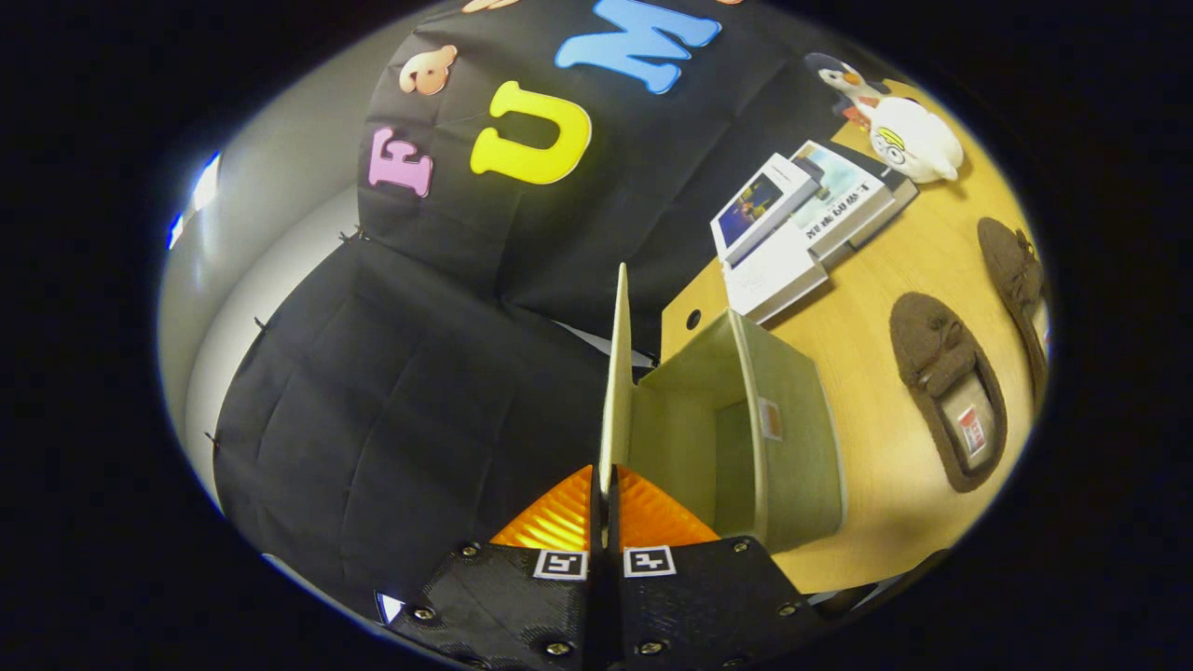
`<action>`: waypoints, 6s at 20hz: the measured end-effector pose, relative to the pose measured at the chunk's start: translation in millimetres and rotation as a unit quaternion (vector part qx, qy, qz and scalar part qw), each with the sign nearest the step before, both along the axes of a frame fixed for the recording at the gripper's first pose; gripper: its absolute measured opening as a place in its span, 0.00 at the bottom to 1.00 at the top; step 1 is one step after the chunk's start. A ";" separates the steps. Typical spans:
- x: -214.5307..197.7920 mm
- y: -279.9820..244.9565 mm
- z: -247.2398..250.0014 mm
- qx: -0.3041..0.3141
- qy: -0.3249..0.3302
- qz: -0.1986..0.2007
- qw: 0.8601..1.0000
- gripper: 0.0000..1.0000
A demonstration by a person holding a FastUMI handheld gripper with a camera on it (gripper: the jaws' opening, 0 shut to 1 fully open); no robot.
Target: Open the storage box then place both shoes into the box .Put the left shoe in first, then the right shoe, with the right side of both shoes facing outward in a uniform manner.
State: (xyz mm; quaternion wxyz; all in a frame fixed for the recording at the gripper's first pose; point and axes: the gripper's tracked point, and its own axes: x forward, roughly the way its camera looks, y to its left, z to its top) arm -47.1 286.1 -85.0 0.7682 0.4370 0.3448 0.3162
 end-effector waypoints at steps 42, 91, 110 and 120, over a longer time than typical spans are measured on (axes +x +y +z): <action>33.3 95.5 46.5 -0.321 -0.272 0.034 0.907 0.97; 42.0 -214.9 -236.5 -0.452 0.038 0.013 0.891 0.95; 42.4 -194.1 -273.3 -0.418 0.123 0.011 0.900 0.25; 55.0 -185.5 -219.2 -0.352 0.136 -0.045 0.925 0.00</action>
